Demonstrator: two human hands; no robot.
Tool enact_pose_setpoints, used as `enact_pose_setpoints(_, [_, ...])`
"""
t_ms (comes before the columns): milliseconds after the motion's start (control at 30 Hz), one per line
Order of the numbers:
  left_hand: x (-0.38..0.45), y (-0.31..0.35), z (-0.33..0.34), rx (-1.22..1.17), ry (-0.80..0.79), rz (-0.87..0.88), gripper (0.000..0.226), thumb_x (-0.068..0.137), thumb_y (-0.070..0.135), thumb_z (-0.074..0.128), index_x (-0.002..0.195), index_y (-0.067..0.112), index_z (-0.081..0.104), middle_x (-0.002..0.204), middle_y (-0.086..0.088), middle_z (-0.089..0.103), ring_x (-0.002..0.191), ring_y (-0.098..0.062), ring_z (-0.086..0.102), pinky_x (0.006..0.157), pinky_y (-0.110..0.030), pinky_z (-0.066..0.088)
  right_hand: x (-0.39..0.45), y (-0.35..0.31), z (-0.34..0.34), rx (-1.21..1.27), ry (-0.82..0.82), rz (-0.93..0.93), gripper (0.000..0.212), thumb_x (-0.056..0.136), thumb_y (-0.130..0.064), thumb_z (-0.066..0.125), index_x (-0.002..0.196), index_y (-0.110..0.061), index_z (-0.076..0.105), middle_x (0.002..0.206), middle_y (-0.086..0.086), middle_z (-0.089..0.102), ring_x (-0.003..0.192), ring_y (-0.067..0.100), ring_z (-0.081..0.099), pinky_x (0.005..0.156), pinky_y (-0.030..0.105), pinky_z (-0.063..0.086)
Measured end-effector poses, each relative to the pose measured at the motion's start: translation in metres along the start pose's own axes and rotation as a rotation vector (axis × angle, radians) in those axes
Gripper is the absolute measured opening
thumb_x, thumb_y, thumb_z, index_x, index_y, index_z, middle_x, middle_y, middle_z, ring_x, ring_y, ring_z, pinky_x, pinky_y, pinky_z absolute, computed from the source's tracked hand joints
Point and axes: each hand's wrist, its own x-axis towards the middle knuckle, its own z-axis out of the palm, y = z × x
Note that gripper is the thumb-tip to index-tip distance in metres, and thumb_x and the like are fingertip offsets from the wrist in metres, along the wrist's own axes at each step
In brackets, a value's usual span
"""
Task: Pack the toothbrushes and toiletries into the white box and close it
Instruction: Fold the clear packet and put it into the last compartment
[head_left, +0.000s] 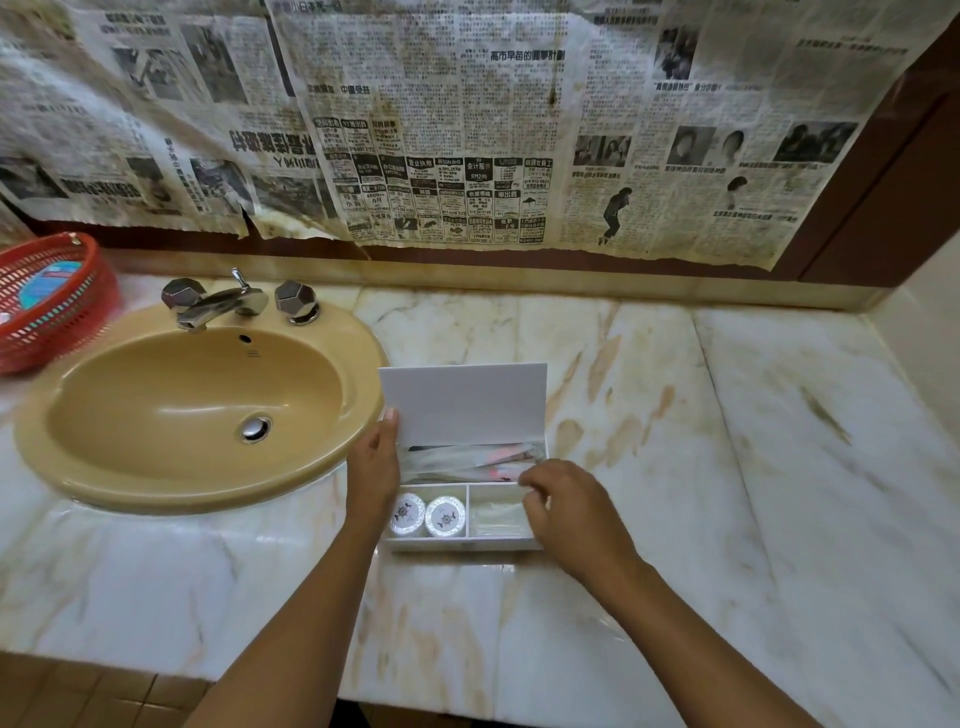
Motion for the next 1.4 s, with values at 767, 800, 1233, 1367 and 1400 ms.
enact_pose_setpoints(767, [0.001,-0.002,0.0,-0.008,0.004,-0.022,0.03,0.103,0.038,0.044,0.107,0.022,0.07,0.11,0.008,0.072,0.109,-0.01,0.065,0.098,-0.029,0.048,-0.005,0.069,-0.002,-0.269,-0.033,0.359,0.038,0.089,0.001,0.046,0.118,-0.019,0.063,0.118,0.001,0.064,0.106,0.022,0.058,0.091,0.03,0.042])
enact_pose_setpoints(800, [0.001,-0.003,0.0,-0.007,0.003,-0.024,0.032,0.103,0.039,0.044,0.108,0.02,0.07,0.111,0.007,0.072,0.109,-0.01,0.065,0.1,-0.03,0.048,-0.003,0.066,-0.004,-0.231,0.011,0.354,0.034,0.09,-0.001,0.048,0.114,-0.018,0.064,0.114,0.002,0.066,0.102,0.023,0.06,0.088,0.03,0.044])
enact_pose_setpoints(1233, [0.002,-0.003,-0.001,0.014,0.004,-0.027,0.036,0.103,0.04,0.044,0.106,0.017,0.072,0.108,0.005,0.074,0.106,-0.01,0.067,0.092,-0.026,0.05,0.006,-0.005,0.015,-0.007,0.081,-0.145,0.021,0.079,0.0,0.062,0.089,-0.018,0.068,0.089,-0.005,0.065,0.09,0.013,0.057,0.071,0.023,0.045])
enact_pose_setpoints(1367, [0.001,-0.002,-0.001,0.021,0.003,-0.023,0.033,0.103,0.039,0.044,0.1,0.021,0.072,0.103,0.007,0.074,0.1,-0.007,0.067,0.087,-0.023,0.05,0.008,-0.01,0.029,-0.168,-0.173,-0.097,0.036,0.084,0.0,0.048,0.107,-0.02,0.066,0.106,-0.001,0.062,0.103,0.017,0.054,0.076,0.027,0.043])
enact_pose_setpoints(1400, [0.001,-0.001,0.0,0.024,0.005,-0.017,0.032,0.104,0.038,0.044,0.097,0.021,0.071,0.1,0.009,0.074,0.097,-0.006,0.067,0.084,-0.021,0.049,0.008,-0.012,0.031,-0.185,-0.217,-0.076,0.038,0.084,0.001,0.047,0.109,-0.02,0.065,0.108,0.0,0.061,0.103,0.019,0.055,0.078,0.029,0.043])
